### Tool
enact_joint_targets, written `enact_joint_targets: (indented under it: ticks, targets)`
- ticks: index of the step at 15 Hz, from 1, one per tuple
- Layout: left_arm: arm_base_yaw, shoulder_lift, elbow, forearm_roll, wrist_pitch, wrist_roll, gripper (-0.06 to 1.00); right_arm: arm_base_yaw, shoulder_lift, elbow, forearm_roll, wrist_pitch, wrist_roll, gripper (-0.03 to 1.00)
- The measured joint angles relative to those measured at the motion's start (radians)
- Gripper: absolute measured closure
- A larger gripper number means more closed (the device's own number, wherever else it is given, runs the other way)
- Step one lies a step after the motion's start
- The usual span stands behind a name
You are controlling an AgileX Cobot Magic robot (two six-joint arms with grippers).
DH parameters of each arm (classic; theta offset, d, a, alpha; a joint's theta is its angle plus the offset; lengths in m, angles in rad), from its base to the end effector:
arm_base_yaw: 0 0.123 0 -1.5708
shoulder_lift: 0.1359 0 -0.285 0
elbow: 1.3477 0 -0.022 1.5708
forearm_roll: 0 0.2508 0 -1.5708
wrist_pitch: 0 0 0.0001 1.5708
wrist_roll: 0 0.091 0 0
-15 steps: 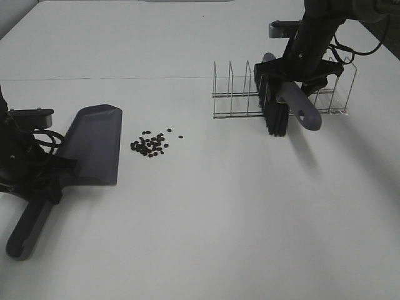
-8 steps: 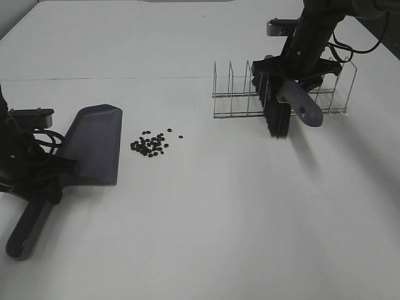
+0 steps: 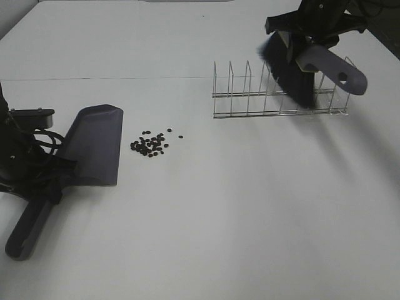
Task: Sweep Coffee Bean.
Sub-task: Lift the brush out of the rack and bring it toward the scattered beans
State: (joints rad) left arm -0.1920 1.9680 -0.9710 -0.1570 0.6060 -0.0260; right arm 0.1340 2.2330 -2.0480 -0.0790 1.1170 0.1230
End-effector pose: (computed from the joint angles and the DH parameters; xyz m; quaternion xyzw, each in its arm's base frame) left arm 0.3141 -0.0693 0.0935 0.0196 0.9984 -0.0491 0.0222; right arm 0.4840 0.0587 0.2343 -0.0162 0.9834 -0.0150 0.1803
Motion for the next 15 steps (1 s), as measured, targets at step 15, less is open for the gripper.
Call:
enact_joint_targets:
  ticks: [15]
  targets:
    - [-0.003,0.0,0.0,0.079,0.02,-0.002,0.61,-0.001,-0.496,0.566,-0.012,-0.122,0.021,0.61]
